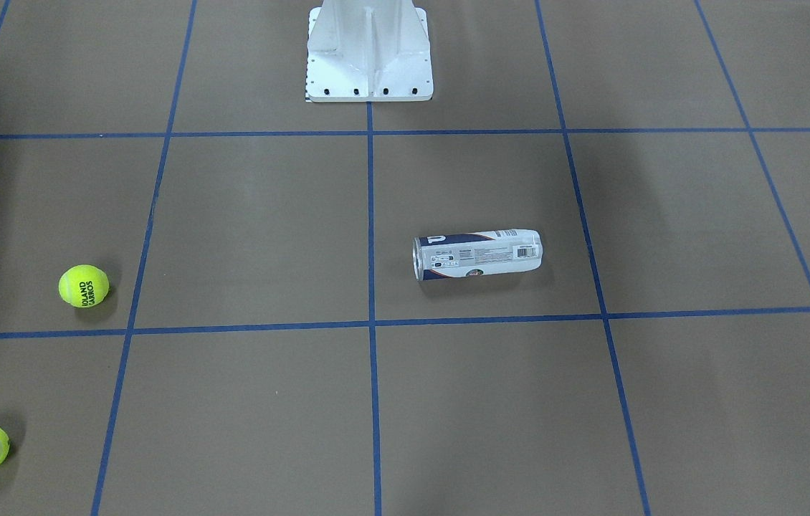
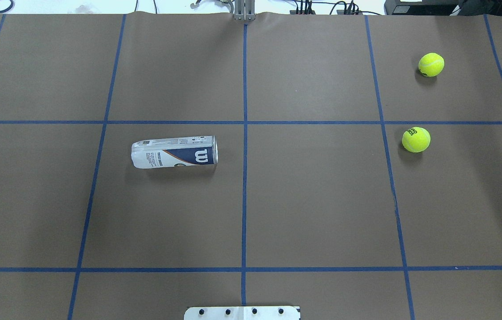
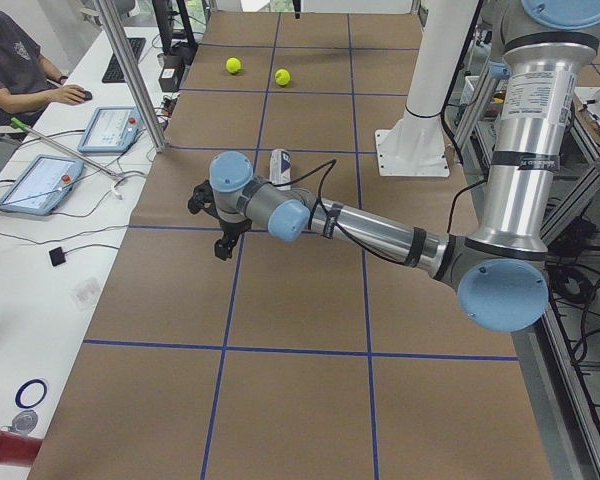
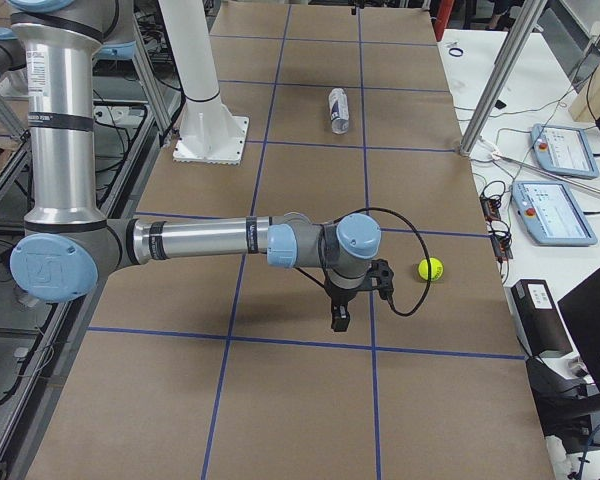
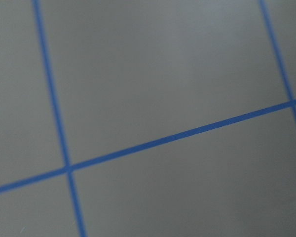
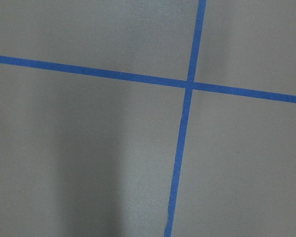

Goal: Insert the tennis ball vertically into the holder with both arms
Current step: 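Move the left gripper over the clear Wilson can and lower onto it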

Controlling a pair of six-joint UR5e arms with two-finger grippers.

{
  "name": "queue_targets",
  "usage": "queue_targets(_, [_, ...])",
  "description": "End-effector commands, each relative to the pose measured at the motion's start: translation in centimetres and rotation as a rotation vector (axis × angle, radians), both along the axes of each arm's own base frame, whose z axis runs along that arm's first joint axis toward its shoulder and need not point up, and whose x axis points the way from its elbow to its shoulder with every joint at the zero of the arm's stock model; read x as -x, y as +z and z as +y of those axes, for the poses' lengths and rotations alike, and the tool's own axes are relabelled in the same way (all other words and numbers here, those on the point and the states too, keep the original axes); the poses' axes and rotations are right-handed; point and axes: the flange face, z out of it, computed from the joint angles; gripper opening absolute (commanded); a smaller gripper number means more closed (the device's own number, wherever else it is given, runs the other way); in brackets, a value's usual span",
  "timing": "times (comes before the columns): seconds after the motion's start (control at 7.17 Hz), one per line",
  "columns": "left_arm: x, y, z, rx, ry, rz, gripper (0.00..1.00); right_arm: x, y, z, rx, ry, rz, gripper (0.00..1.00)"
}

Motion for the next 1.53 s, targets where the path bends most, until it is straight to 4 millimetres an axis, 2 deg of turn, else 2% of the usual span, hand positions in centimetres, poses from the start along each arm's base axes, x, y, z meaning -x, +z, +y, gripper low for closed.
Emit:
queue_targets(0.0, [-11.8,-11.8,-0.1,-0.227,0.129,0.076,0.97,0.0,0.0,0.0,0.0,0.0,0.001,0.99])
queue_targets(0.14, [-17.7,-15.3,1.6,-0.339,0.253,0.101,0.98,0.0,0.4,0.0,0.007,0.0,0.0,0.99])
queue_targets(0.28, [-22.0,-17.6,2.2,-0.456,0.306,0.066,0.98,0.0,0.3,-0.3,0.003,0.0,0.004,0.99])
queue_targets(0.56, [-29.7,-24.5,1.7,-0.486,0.379,-0.059,0.99,0.1,0.5,-0.4,0.01,0.0,-0.001,0.99])
queue_targets(0.7, [-32.5,-25.2,3.0,-0.535,0.374,-0.113,1.0,0.1,0.5,-0.4,0.006,-0.001,-0.002,0.99])
queue_targets(0.84, [-36.5,-26.8,4.7,-0.594,0.388,-0.149,1.0,0.1,0.4,-0.4,0.003,-0.001,-0.003,0.99])
queue_targets(0.98, [-38.6,-28.1,5.1,-0.608,0.404,-0.151,1.0,0.1,0.5,-0.3,0.006,-0.001,-0.003,0.99])
queue_targets(1.26, [-41.8,-27.1,7.4,-0.676,0.478,-0.154,0.96,0.1,0.4,0.0,0.006,0.0,-0.012,0.99])
queue_targets(1.4, [-42.8,-27.0,7.3,-0.688,0.459,-0.199,1.0,0.2,0.5,0.1,0.009,-0.001,-0.02,0.99])
